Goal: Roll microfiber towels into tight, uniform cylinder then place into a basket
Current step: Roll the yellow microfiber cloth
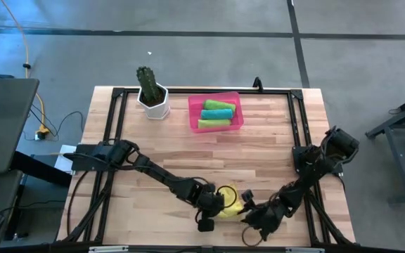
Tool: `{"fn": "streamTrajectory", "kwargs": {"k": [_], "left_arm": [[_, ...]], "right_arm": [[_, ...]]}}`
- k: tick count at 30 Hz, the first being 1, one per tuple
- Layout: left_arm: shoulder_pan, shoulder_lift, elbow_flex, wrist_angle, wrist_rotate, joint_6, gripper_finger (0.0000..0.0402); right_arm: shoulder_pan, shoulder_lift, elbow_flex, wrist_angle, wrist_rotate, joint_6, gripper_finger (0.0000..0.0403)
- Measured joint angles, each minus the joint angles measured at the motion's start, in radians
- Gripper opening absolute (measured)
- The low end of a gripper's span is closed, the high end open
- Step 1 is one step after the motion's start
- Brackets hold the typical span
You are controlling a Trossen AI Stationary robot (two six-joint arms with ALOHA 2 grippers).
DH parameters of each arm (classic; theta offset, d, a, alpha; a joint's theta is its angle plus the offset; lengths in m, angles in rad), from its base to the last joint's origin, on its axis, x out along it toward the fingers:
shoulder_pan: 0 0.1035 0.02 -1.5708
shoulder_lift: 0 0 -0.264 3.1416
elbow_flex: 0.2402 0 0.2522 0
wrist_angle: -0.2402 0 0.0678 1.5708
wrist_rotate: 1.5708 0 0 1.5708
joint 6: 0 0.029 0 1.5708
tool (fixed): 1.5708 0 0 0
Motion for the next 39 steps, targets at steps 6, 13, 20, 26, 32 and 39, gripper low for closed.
{"fn": "streamTrajectory", "kwargs": {"k": [6,13,20,26,32,39], "left_arm": [[0.029,0.002,-0.002,0.010,0.091,0.012,0.0014],[0.036,0.002,-0.003,0.024,0.104,0.018,0.0013],[0.036,0.006,-0.004,0.105,0.164,0.018,0.0013],[0.034,0.007,-0.004,0.107,0.182,0.018,0.0013],[0.028,0.007,-0.004,0.107,0.183,0.018,0.0016],[0.028,0.007,-0.003,0.106,0.183,0.018,0.0019]], "right_arm": [[0.085,0.022,0.000,0.058,0.151,-0.070,0.0138],[0.166,0.041,0.001,0.088,0.298,-0.010,0.0138],[0.148,0.132,0.001,0.096,0.333,0.024,0.0138],[0.124,0.163,0.005,0.107,0.431,0.042,0.0138],[0.096,0.157,0.004,0.144,0.434,-0.084,0.0138],[0.030,0.154,0.004,0.147,0.319,-0.112,0.0138]]}}
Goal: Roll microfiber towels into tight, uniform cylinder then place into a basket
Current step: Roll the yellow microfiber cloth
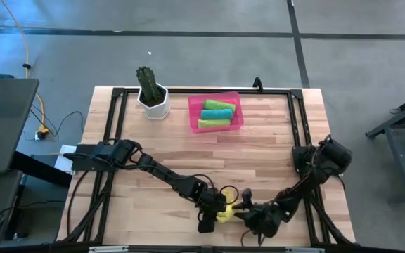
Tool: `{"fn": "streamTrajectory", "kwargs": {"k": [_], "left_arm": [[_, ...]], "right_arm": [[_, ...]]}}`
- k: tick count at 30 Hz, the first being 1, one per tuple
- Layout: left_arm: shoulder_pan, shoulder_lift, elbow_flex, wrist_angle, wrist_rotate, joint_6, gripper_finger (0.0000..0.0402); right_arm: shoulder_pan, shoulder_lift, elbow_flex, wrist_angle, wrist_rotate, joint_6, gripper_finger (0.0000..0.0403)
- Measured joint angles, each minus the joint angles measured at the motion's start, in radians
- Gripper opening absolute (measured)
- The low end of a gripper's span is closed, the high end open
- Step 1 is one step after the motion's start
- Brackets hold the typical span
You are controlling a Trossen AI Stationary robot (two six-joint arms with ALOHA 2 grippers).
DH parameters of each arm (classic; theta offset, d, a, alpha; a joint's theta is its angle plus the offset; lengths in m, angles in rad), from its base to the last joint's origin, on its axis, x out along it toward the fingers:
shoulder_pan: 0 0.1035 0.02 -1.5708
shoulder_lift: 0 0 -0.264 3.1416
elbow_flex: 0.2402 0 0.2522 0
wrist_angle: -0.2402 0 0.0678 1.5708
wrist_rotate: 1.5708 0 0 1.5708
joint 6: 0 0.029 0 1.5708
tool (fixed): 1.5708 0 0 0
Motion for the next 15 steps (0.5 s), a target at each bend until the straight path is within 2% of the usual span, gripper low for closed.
{"fn": "streamTrajectory", "kwargs": {"k": [9,15], "left_arm": [[0.000,0.000,0.000,-0.002,0.029,0.014,0.0020],[-0.004,0.000,0.001,-0.018,0.066,0.034,0.0020]], "right_arm": [[-0.084,-0.002,0.000,-0.003,-0.135,-0.033,0.0138],[-0.104,-0.002,0.001,-0.009,-0.169,-0.024,0.0136]]}}
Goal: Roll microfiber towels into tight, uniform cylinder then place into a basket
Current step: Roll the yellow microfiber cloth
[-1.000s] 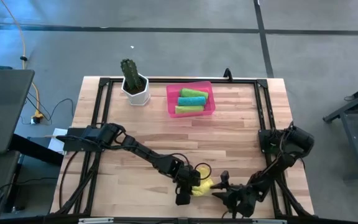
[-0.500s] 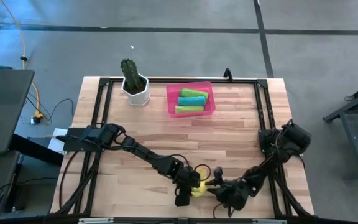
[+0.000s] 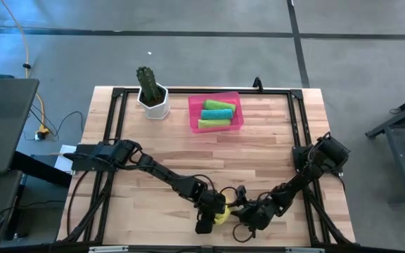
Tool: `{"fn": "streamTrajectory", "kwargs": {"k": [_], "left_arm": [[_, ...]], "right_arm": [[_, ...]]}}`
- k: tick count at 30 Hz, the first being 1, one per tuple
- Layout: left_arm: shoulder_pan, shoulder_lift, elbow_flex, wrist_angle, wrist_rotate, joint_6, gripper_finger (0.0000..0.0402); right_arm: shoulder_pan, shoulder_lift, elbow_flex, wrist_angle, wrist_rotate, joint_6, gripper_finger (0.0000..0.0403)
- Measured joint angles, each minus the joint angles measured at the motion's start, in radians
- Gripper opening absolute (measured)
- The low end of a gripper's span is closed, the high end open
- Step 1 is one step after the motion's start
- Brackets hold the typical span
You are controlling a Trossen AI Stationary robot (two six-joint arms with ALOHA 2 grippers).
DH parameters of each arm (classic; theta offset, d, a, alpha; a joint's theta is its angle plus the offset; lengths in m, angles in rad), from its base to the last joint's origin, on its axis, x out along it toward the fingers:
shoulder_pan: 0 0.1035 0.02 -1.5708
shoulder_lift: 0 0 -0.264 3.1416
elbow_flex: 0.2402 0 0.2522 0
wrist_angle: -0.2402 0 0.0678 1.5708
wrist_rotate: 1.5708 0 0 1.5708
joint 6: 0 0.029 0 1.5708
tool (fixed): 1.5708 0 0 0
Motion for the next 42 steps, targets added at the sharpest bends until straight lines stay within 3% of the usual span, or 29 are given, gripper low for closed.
{"fn": "streamTrajectory", "kwargs": {"k": [3,9,13,20,26,42], "left_arm": [[0.000,0.000,0.001,-0.008,0.002,0.000,0.0021],[0.000,-0.009,0.000,-0.020,-0.007,-0.001,0.0021],[-0.001,-0.040,-0.003,-0.084,-0.079,0.013,0.0021],[-0.005,-0.108,-0.002,-0.283,-0.228,-0.036,0.0021],[-0.038,-0.152,-0.001,-0.342,-0.351,-0.090,0.0021],[-0.131,-0.162,0.000,-0.376,-0.572,-0.091,0.0053]], "right_arm": [[-0.005,0.000,0.000,-0.017,-0.010,0.042,0.0114],[-0.009,0.000,0.000,-0.041,-0.050,0.149,0.0013],[-0.019,0.000,0.000,-0.053,-0.078,0.355,0.0018],[-0.085,-0.029,-0.002,-0.053,-0.282,0.639,0.0006],[-0.167,-0.078,-0.005,-0.042,-0.474,0.749,0.0003],[-0.340,-0.099,-0.005,-0.018,-0.829,1.063,0.0003]]}}
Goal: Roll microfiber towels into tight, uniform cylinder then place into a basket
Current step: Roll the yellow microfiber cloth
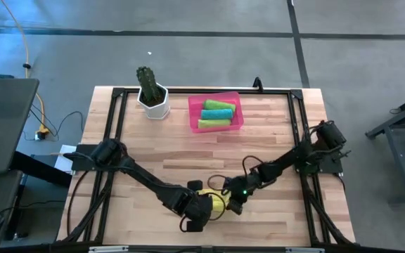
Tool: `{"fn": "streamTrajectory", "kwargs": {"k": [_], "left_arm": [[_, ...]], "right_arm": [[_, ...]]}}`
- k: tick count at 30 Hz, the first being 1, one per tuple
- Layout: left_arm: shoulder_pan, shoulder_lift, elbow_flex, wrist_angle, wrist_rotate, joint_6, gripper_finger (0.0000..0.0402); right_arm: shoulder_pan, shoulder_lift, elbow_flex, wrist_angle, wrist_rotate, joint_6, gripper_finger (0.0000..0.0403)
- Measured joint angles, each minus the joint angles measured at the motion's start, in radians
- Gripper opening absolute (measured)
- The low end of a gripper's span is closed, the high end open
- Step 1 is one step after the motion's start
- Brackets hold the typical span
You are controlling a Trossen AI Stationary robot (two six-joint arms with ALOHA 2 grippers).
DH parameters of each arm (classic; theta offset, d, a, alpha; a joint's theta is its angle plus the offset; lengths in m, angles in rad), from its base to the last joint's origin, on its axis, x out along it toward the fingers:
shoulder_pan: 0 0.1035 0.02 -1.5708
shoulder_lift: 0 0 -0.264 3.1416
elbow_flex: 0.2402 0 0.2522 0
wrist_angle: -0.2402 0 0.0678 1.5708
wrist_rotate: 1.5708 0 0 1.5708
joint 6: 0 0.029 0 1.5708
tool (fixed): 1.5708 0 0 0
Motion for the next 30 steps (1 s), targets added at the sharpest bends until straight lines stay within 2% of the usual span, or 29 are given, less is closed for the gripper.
{"fn": "streamTrajectory", "kwargs": {"k": [9,13,17,22,26,30], "left_arm": [[-0.018,0.047,0.000,-0.024,-0.045,-0.053,0.0070],[-0.007,0.068,0.000,-0.014,-0.064,-0.091,0.0074],[0.014,0.068,0.000,-0.018,-0.034,-0.158,0.0072],[0.037,0.072,0.001,-0.017,0.043,-0.241,0.0061],[0.042,0.086,-0.001,-0.012,0.067,-0.228,0.0048],[0.044,0.090,-0.003,-0.015,0.085,-0.228,0.0038]], "right_arm": [[-0.113,0.002,0.000,-0.032,-0.129,0.082,0.0003],[-0.140,0.001,0.002,-0.099,-0.136,0.085,0.0003],[-0.153,0.006,0.004,-0.133,-0.123,0.075,0.0007],[-0.158,0.010,0.002,-0.105,-0.116,-0.034,0.0021],[-0.158,-0.003,-0.001,-0.075,-0.109,-0.205,0.0042],[-0.158,-0.067,-0.002,-0.082,-0.093,-0.370,0.0074]]}}
